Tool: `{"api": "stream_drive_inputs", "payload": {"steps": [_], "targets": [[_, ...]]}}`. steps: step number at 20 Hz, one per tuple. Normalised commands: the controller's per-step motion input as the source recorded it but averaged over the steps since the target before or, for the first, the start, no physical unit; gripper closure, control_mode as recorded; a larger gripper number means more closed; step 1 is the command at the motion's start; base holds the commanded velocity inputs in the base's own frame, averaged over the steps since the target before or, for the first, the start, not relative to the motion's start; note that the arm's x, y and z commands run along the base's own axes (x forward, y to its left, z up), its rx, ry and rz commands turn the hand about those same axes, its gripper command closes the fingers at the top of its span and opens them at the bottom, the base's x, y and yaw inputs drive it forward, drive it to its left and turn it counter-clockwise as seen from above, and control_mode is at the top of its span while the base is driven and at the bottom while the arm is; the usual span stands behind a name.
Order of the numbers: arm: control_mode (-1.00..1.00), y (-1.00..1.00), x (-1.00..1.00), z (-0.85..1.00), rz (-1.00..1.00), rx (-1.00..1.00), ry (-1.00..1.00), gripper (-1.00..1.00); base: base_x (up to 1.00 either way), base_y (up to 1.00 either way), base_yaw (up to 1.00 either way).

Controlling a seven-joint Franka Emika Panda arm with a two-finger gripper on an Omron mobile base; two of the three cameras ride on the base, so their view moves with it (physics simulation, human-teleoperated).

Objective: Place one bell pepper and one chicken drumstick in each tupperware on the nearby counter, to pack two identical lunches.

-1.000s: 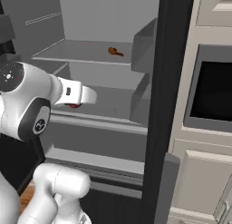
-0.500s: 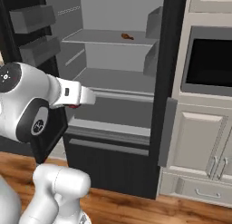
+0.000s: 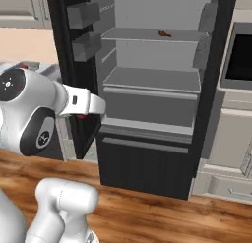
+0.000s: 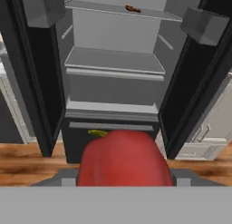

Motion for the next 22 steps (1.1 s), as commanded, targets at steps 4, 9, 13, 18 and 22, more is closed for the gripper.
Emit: {"api": "stream_drive_inputs", "payload": {"steps": [4, 9, 13, 18, 22], "targets": [[1.00, 0.00, 0.00, 0.00, 0.00, 0.00, 0.00, 1.00, -0.03, 1.00, 0.00], [1.00, 0.00, 0.00, 0.00, 0.00, 0.00, 0.00, 1.00, -0.13, 1.00, 0.00], [1.00, 0.00, 0.00, 0.00, 0.00, 0.00, 0.00, 1.00, -0.09, 1.00, 0.00], [1.00, 0.00, 0.00, 0.00, 0.00, 0.00, 0.00, 1.00, 0.09, 1.00, 0.00], [1.00, 0.00, 0.00, 0.00, 0.00, 0.00, 0.00, 1.00, 0.79, 0.90, 0.00]]}}
